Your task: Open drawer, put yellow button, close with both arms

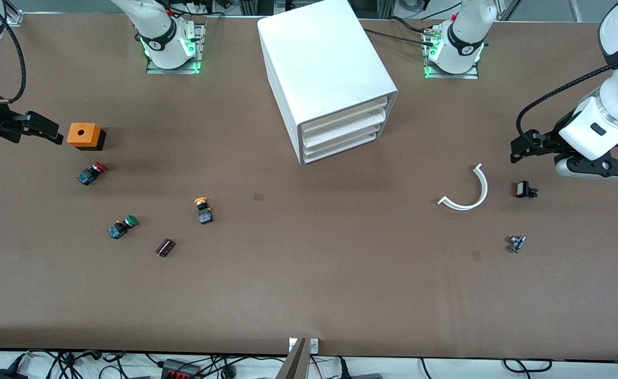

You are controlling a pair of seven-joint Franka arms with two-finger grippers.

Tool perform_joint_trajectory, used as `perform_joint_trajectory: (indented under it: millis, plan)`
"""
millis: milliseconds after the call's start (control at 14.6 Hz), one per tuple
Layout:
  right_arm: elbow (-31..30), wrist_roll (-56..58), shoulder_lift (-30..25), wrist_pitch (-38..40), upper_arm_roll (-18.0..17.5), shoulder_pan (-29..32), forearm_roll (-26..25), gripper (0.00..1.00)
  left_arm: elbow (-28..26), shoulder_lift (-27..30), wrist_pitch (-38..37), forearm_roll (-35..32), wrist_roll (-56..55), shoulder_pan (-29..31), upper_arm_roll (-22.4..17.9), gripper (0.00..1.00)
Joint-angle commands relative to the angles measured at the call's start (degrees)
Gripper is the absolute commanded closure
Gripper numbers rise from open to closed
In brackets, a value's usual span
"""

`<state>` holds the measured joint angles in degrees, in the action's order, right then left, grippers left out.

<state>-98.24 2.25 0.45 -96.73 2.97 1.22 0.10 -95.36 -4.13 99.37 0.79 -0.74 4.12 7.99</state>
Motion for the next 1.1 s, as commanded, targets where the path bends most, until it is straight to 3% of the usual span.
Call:
perform_joint_trajectory:
  millis: [0,618,1029]
  plan:
    - [0.1,0.1,0.0,-0.4,-0.1,-0.1,0.3,0.00,0.4,0.4,-0.9,-1.1,0.7,0.2,0.3,0.00]
    - [0.4,0.6,2.7,0.1,-0.8,-0.7,0.2,0.00,1.3,-0.1,-1.2,-0.4,-0.1,-0.3,0.3,0.00]
    - [5.9,-0.1,11.3,-1.1,-0.7,-6.1,0.8,0.00,2.0,-5.9,-15.7,3.5,0.7,-1.0,0.3,0.00]
